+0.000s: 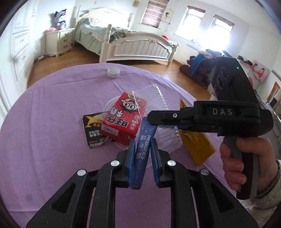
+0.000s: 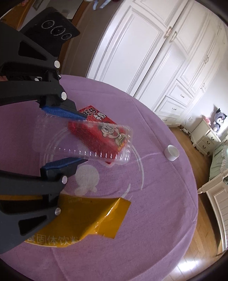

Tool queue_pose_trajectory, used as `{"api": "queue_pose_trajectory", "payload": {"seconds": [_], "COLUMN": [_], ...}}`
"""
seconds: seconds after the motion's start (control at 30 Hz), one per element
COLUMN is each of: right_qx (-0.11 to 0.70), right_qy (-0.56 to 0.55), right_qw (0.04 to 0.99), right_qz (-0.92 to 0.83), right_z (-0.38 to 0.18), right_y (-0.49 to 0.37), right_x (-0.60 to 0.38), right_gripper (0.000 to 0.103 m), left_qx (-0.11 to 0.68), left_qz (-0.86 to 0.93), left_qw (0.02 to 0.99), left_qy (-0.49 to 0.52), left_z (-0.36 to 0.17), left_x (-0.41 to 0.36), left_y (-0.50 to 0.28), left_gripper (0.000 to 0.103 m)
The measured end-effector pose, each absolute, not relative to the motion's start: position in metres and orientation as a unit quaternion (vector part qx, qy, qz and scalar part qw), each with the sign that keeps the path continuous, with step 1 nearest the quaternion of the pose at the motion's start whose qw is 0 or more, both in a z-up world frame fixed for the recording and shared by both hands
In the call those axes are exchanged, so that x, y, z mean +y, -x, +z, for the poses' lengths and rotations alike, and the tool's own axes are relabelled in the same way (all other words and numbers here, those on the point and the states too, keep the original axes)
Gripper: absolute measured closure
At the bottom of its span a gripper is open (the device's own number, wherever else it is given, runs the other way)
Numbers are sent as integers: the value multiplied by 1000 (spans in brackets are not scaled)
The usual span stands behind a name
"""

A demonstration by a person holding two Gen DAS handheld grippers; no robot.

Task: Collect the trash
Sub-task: 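Grasp the blue probiotic stick with the left tool while the right tool grasps the clear plastic tray, then carry the blue stick and clear tray over the black bin and open both tools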

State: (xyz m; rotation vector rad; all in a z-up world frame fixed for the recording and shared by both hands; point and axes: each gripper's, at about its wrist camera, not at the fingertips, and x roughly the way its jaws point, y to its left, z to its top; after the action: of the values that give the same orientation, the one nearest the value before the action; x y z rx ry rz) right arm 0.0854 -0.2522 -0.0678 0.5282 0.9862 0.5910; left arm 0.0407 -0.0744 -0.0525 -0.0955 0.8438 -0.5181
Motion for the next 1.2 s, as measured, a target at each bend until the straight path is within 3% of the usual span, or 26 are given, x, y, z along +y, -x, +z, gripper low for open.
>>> {"api": "queue_pose_trajectory", "payload": {"seconds": [0.2, 0.27, 0.57, 0.63, 0.67, 0.7, 0.73, 0.77, 0.8, 0.83, 0.9, 1.2], "right_qx": [393, 378, 341, 343, 344, 344, 344, 344, 343, 340, 338, 338], "right_qy": [-216, -236, -282, -284, -286, -287, -287, -285, -281, -274, -281, -338], "right_qw": [853, 855, 856, 853, 851, 848, 846, 845, 848, 854, 852, 829], "right_qz": [268, 266, 266, 270, 275, 282, 289, 293, 291, 284, 283, 290], "right_z": [-42, -39, -39, -41, -43, -43, -42, -42, -42, -41, -45, -70], "right_y": [-73, -73, -67, -66, -65, -65, -64, -64, -63, -62, -63, -74], "right_x": [-276, -293, -354, -359, -360, -361, -361, -362, -363, -365, -374, -403], "right_gripper": [65, 65, 65, 65, 65, 65, 65, 65, 65, 65, 65, 61], "left_qx": [392, 395, 394, 387, 381, 370, 367, 372, 382, 391, 394, 396], "left_qz": [-255, -259, -295, -303, -298, -290, -294, -305, -315, -322, -319, -330], "left_qw": [883, 881, 870, 871, 875, 882, 881, 875, 867, 861, 860, 853], "left_qy": [25, 15, -5, -9, -20, -36, -50, -57, -55, -51, -60, -86], "left_z": [-38, -36, -21, -16, -14, -12, -12, -13, -15, -17, -20, -27], "left_x": [-92, -99, -143, -155, -162, -169, -177, -183, -188, -192, -199, -221], "left_y": [-33, -32, -39, -42, -43, -42, -43, -45, -48, -53, -57, -59], "left_gripper": [84, 93, 92, 65, 37, 30, 30, 41, 62, 67, 87, 94]}}
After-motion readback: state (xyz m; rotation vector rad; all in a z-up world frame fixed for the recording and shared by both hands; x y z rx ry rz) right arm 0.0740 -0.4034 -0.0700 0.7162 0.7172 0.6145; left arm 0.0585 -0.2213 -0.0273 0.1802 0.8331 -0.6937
